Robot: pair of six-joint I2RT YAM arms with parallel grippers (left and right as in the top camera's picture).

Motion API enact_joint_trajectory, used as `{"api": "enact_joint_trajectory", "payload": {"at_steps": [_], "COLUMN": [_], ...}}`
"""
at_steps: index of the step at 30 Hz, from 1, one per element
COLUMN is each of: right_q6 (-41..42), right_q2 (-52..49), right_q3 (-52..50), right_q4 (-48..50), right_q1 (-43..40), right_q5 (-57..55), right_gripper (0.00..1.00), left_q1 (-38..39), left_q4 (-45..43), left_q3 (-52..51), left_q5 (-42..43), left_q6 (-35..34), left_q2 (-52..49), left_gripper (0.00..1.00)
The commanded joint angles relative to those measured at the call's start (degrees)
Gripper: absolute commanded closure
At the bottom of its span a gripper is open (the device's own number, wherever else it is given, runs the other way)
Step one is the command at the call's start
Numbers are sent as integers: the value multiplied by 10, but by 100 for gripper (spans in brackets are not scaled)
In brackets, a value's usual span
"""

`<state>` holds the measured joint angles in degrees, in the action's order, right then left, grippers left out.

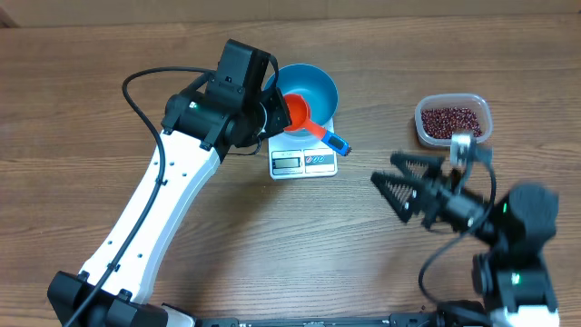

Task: Scoop item into bowl and weigh 150g on scale
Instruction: 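Reach the right gripper to the scoop handle and grasp it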

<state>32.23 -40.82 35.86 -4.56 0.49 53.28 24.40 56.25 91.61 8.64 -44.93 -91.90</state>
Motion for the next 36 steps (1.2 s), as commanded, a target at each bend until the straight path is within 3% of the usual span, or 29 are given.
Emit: {"api": "enact_joint_trajectory", "payload": {"at_steps": [1, 4, 6, 7, 9, 12, 22, 26, 31, 36], "right_q6": [-18, 12, 91, 170, 171, 172, 173, 173, 173, 173], "right_q2": [-104, -195, -237, -280, -328, -343, -342, -342, -343, -343], "right_q3": [74, 103, 103, 103, 103, 103, 103, 103, 103, 103], "right_q4": [-2, 35, 63, 70, 115, 141, 181, 182, 175, 175], "right_q1": [-19, -19, -17, -17, -12, 11, 128, 164, 204, 216], "right_q5": [123, 149, 134, 122, 134, 114, -36, -81, -136, -159], "right_gripper": [0, 0, 0, 0, 12, 18, 20, 25, 43, 54], "left_q1": [4, 4, 4, 4, 4, 4, 4, 4, 4, 4], "left_q4": [-1, -1, 1, 1, 2, 6, 18, 31, 45, 58], "left_q3": [3, 3, 3, 3, 3, 3, 3, 3, 3, 3], "left_q5": [-7, -7, -7, -7, -22, -45, -53, -52, -46, -46], "left_q6": [-50, -75, -80, -81, -97, -118, -121, -110, -103, -75], "left_q2": [-3, -3, -3, -3, -3, -3, -7, -7, -7, -7], "left_gripper": [96, 96, 96, 96, 96, 96, 96, 96, 96, 96]}}
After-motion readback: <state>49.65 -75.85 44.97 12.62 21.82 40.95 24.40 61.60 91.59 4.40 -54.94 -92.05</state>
